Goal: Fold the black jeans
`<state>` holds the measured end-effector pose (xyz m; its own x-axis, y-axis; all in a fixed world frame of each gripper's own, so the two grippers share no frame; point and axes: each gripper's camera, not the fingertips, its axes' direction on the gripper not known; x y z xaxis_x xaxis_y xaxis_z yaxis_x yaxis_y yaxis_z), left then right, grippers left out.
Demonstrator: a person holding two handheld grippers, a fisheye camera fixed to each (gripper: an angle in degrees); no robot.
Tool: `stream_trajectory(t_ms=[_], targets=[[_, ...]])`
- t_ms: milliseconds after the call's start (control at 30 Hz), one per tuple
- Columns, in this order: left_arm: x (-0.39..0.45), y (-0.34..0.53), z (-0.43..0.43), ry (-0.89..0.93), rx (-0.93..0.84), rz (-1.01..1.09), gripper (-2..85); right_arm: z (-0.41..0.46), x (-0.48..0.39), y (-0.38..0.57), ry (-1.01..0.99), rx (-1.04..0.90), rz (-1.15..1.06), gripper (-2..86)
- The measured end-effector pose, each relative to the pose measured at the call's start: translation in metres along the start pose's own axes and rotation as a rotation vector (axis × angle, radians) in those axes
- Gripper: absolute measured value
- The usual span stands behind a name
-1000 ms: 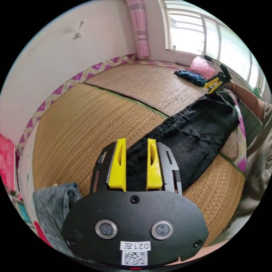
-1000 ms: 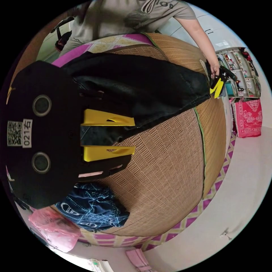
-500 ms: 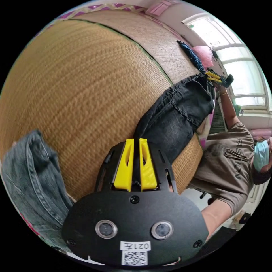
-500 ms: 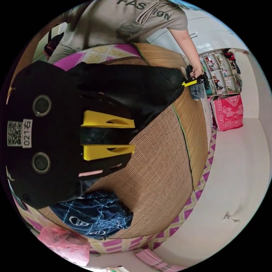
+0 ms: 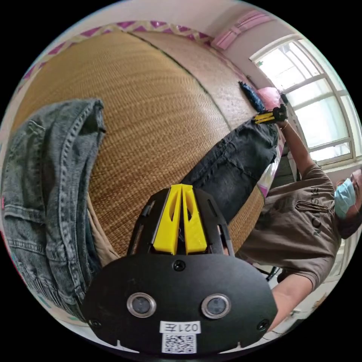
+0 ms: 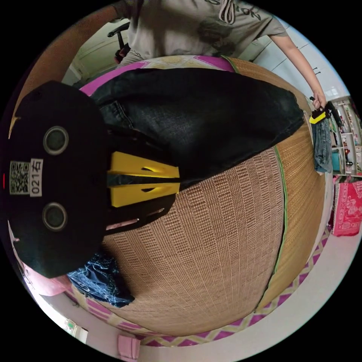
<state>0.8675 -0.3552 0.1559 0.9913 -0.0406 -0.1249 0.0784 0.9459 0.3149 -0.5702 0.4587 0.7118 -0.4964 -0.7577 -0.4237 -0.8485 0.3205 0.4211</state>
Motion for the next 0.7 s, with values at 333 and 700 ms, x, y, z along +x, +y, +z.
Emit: stream_trajectory(t_ms=[333, 700], targets=[[0.064, -0.011, 0.033, -0.22, -0.119, 0.291, 4.0, -0.022, 0.027, 0.066, -0.067, 0.25, 0.161, -1.0], [0.023, -0.012, 0.065, -0.167, -0.256, 0.285, 5.7, 0.024, 0.015, 0.081, -0.03, 0.233, 0.2, -1.0]])
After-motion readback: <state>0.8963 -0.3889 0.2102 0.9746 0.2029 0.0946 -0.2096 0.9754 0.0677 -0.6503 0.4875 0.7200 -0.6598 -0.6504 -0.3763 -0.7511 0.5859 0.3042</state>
